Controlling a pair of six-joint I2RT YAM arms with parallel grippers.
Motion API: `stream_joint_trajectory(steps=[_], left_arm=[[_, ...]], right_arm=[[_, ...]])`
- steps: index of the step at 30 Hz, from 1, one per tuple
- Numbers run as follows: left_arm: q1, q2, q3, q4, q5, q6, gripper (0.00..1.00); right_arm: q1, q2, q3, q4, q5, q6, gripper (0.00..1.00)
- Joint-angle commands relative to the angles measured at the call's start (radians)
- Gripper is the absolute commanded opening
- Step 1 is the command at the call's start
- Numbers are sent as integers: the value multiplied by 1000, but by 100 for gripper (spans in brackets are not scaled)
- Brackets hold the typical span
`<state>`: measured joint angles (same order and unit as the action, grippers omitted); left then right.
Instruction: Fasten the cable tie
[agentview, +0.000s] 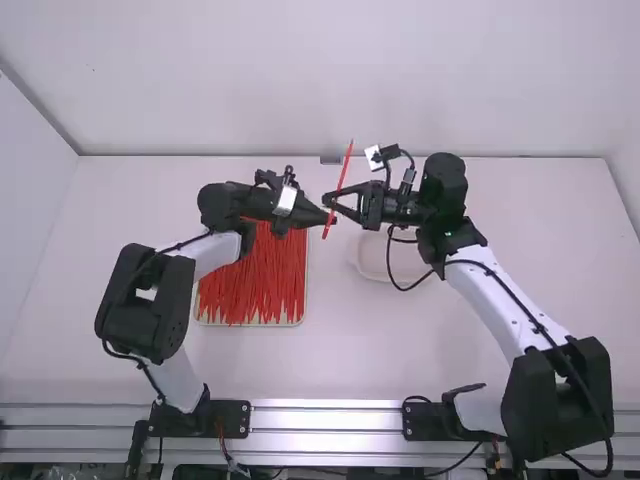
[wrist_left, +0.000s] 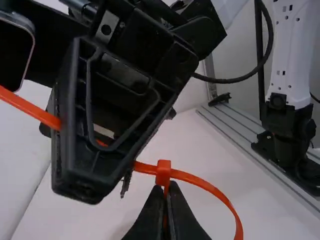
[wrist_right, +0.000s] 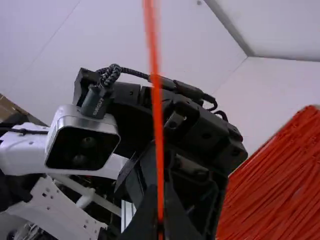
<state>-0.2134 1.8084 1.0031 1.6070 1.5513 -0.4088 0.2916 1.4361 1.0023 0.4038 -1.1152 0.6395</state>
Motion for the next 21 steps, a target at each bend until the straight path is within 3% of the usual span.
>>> stream_joint_trajectory(steps=[1,10,13,14,15,19,20,21], left_arm=[[-2,-6,19,10,0,-6,1],[-2,-6,19,8,-8,-7,2],[12,-6,19,-11,-43,-8,8],[14,-6,19,-13,-51,-13,13],[25,-6,19,-11,-72,-33,25],[55,-6,19,10,-98,-79,90],[65,-6,19,10,-101,-83,99],[73,-6,19,10,-102,-90,99]], right_arm=[[-3,-9,18,0,13,-8,0],[-3,-9,18,-1,-8,-13,0],[-6,-9,17,-5,-50,-15,0],[-9,-9,17,-13,-58,-19,0],[-19,-9,17,-21,-76,-27,0],[-50,-9,18,-77,-100,-62,0],[-58,-9,17,-99,-106,-84,0],[-64,-9,17,-116,-113,-101,0]])
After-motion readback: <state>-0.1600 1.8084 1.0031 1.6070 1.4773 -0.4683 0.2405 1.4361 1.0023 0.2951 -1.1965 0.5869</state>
